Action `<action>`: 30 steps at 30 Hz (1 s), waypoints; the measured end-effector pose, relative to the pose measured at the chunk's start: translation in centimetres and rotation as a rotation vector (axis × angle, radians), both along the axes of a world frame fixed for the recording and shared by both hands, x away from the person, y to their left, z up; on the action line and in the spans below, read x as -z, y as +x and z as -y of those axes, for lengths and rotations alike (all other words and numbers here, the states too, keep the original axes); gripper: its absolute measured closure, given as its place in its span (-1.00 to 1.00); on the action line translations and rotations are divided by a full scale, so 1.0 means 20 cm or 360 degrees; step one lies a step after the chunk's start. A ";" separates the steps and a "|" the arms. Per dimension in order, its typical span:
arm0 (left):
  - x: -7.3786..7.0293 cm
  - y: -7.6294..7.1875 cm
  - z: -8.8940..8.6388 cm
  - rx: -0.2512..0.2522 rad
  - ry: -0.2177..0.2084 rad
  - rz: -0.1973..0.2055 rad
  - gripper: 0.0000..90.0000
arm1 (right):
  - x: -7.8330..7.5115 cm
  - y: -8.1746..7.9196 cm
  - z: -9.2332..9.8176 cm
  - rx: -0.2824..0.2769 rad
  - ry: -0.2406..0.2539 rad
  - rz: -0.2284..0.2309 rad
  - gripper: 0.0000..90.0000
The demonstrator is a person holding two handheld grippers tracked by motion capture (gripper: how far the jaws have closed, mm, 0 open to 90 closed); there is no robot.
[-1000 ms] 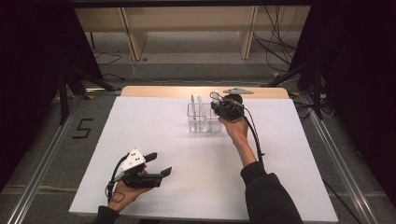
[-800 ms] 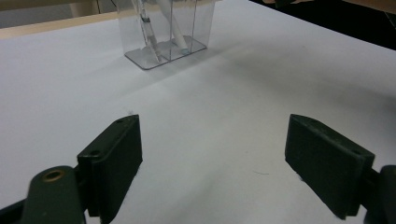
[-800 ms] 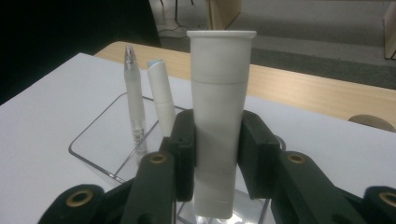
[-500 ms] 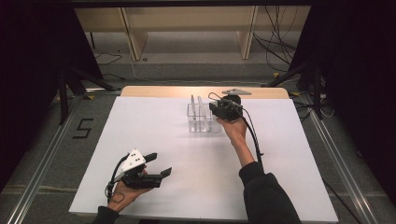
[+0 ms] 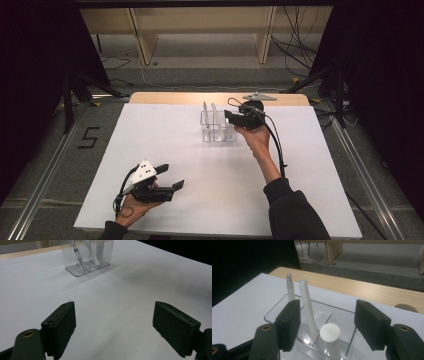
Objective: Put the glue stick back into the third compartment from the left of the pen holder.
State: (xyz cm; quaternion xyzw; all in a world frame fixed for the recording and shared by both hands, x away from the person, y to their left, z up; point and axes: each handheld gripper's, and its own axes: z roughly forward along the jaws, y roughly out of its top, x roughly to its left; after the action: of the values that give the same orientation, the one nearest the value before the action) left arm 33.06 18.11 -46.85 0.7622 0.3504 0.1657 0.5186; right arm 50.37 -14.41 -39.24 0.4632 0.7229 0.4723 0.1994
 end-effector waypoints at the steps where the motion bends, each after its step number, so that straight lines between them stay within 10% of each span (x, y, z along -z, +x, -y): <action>1: 0.00 0.00 0.00 0.0003 0.0005 -0.0001 -0.59 | 0.00 -0.01 0.00 -0.0010 -0.0010 0.0008 -0.15; 30: 0.00 0.00 0.01 0.0016 0.0004 -0.0013 -0.59 | -0.03 -0.40 0.16 -0.0216 0.0010 0.0108 -0.35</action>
State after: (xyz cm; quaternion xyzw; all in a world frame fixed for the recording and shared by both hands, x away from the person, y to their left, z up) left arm 32.98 17.83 -46.90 0.7653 0.3483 0.1604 0.5170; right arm 42.38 -17.53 -38.63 0.3973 0.7440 0.5025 0.1899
